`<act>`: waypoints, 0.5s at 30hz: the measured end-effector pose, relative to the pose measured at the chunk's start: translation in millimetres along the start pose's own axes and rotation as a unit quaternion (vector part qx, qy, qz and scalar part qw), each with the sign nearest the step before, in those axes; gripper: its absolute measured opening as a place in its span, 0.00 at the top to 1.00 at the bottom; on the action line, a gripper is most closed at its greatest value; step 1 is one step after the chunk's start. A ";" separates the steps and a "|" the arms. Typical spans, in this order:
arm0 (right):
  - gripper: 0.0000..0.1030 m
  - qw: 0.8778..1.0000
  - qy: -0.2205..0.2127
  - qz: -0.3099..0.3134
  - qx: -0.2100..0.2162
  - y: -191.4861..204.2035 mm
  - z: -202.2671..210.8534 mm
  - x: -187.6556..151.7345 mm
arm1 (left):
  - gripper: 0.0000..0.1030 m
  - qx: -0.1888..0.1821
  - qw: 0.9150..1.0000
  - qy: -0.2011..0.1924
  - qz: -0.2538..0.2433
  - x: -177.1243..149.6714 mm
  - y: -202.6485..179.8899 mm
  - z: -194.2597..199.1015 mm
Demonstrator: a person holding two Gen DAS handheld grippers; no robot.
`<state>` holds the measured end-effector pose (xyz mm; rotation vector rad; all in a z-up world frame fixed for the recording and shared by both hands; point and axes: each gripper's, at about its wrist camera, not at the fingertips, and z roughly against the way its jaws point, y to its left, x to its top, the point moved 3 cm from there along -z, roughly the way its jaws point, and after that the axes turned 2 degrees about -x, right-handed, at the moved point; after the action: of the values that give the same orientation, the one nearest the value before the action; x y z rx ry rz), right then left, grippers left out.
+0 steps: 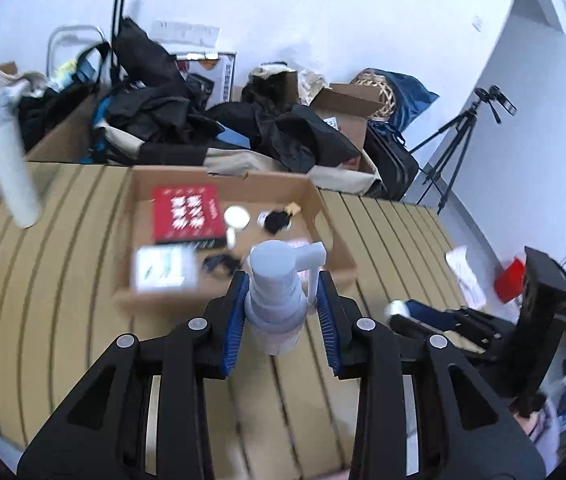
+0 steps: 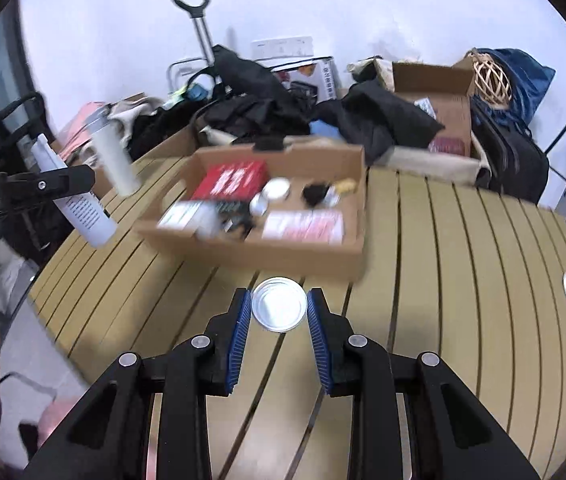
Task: Organize objects
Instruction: 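Carry the pump bottle with the left gripper while the right carries the lid into the tray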
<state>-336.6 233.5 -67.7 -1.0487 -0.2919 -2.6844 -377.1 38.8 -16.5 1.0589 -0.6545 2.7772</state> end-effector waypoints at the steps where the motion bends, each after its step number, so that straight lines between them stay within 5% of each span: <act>1: 0.69 1.000 0.005 0.000 0.004 -3.7 -14.1 15.6 | 0.71 -0.002 1.000 0.016 0.007 13.3 3.5 -19.7; 6: 0.69 0.999 0.039 0.014 -0.035 -19.8 -95.7 78.1 | 0.71 0.010 0.997 0.061 0.038 50.2 18.4 -104.7; 12: 0.68 0.993 0.084 0.011 -0.079 -41.2 -180.0 100.6 | 0.71 0.043 0.991 0.112 0.061 59.8 34.5 -198.0; 13: 0.61 0.992 0.087 0.019 -0.086 -41.9 -189.0 99.9 | 0.71 0.051 0.990 0.119 0.057 59.2 36.0 -210.4; 14: 0.44 0.991 0.094 0.021 -0.091 -42.8 -199.2 97.6 | 0.68 0.063 0.990 0.115 0.051 58.3 36.9 -216.9; 15: 0.33 0.992 0.093 0.020 -0.078 -41.7 -204.8 95.4 | 0.50 0.074 0.992 0.099 0.037 58.2 36.5 -221.2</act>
<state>-547.3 202.9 -154.1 -0.8252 -0.0268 -2.7780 -565.1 96.5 -138.8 0.7799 -0.4786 2.9841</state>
